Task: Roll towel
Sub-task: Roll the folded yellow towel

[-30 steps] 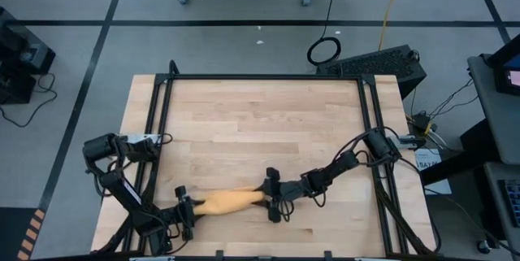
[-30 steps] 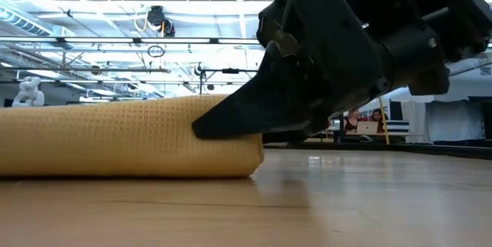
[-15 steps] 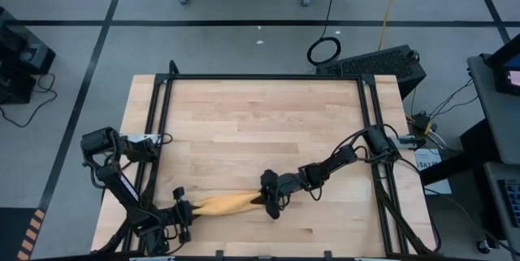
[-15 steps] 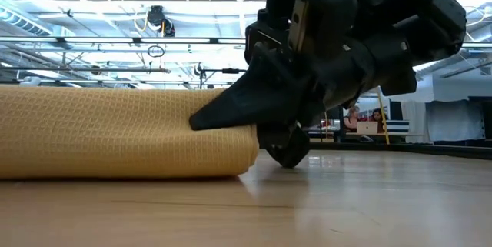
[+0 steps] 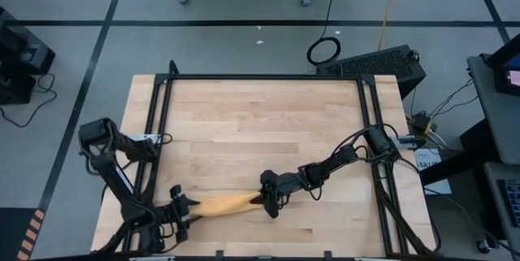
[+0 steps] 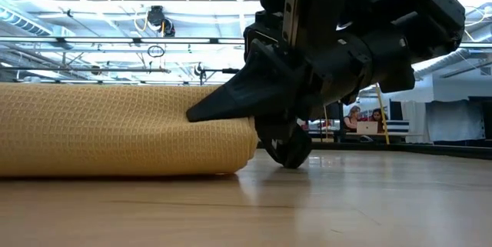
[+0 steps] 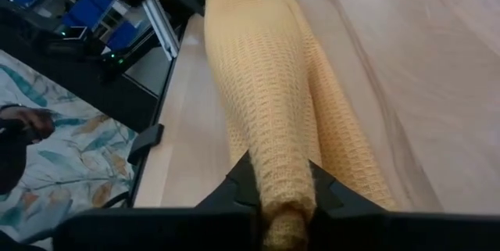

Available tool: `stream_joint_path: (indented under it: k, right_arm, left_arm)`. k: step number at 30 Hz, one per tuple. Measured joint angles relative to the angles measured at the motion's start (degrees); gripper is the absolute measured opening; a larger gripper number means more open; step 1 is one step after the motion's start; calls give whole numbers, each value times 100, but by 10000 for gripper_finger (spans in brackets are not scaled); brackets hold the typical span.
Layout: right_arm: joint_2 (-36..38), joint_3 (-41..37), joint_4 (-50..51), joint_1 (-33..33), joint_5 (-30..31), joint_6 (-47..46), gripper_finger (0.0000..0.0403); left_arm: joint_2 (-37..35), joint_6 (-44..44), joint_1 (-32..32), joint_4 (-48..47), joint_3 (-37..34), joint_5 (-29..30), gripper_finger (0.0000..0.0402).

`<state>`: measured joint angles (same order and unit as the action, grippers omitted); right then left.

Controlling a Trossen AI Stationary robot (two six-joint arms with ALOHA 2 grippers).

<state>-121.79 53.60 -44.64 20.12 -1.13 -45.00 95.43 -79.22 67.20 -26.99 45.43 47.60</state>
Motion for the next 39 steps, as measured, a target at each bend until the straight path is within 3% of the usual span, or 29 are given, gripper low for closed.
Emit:
stream_joint_path:
  k: [4, 7, 9, 13, 16, 25, 33, 39]
  right_arm:
    - [-3, -2, 3, 2, -4, -63, 25]
    - [-5, -4, 4, -19, -13, -114, 25]
    - [-7, -4, 7, -31, -44, -156, 24]
    - [-9, -5, 9, -31, -44, -152, 24]
    - [-11, -7, 3, -31, -42, -159, 24]
    - [-11, -13, -17, -77, -72, -272, 24]
    - [-12, -13, 38, -90, -183, -267, 24]
    - [-11, -13, 44, -92, -197, -248, 25]
  left_arm:
    - [-613, 74, -2, -70, 0, 151, 263]
    - [-918, 459, -9, 109, 0, 805, 276]
    - [-923, 1160, -54, 572, 2, 1322, 277]
    - [-605, 2852, -226, 1576, 2, 1262, 256]
    - [-256, 3332, -399, 1864, 2, 1179, 224]
    - [482, 3273, -893, 1823, 1, 1014, 111]
    - [501, 2053, -949, 1622, -457, 997, 36]
    - [497, 1229, -973, 1621, -677, 904, 4]
